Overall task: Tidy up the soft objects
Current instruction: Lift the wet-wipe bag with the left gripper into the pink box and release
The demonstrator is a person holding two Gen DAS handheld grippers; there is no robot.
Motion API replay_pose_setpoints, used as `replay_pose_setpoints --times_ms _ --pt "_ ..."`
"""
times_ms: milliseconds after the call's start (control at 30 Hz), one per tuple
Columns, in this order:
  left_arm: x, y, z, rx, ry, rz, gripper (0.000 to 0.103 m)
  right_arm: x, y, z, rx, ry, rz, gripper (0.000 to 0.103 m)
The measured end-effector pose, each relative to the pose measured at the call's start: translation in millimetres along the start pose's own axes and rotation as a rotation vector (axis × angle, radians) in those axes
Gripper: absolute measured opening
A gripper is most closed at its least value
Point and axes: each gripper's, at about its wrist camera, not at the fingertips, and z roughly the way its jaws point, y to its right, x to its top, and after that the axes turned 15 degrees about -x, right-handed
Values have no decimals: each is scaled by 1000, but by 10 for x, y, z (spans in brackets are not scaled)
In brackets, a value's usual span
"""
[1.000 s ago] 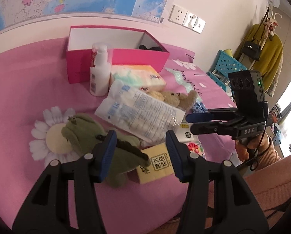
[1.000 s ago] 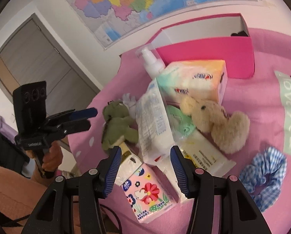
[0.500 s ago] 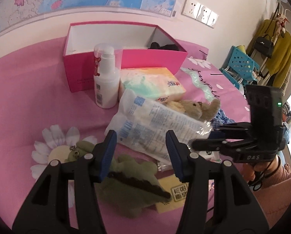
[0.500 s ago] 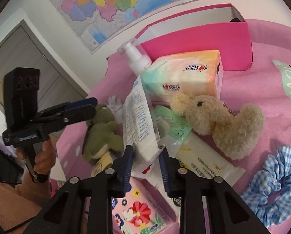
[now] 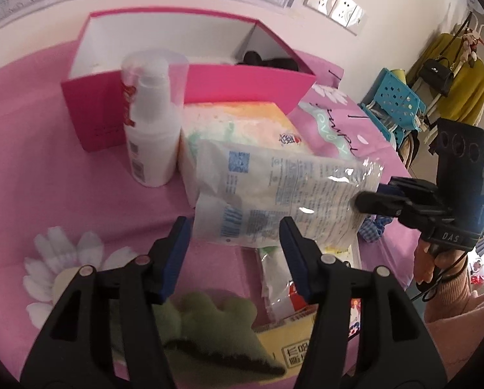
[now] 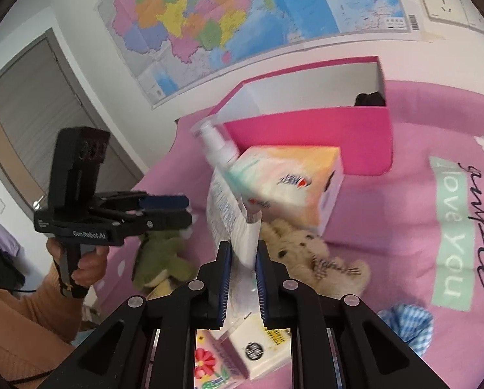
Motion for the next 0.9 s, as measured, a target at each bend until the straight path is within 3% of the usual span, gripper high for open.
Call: replay_pose_setpoints --times_ms 300,667,900 --pt "130 -107 139 -55 -39 -44 59 46 137 29 -11 7 36 14" --pt "203 -163 263 -57 -86 -47 69 93 242 119 -7 -4 73 14" --pt "156 -14 203 -61 -70 14 67 106 255 143 5 -8 99 15"
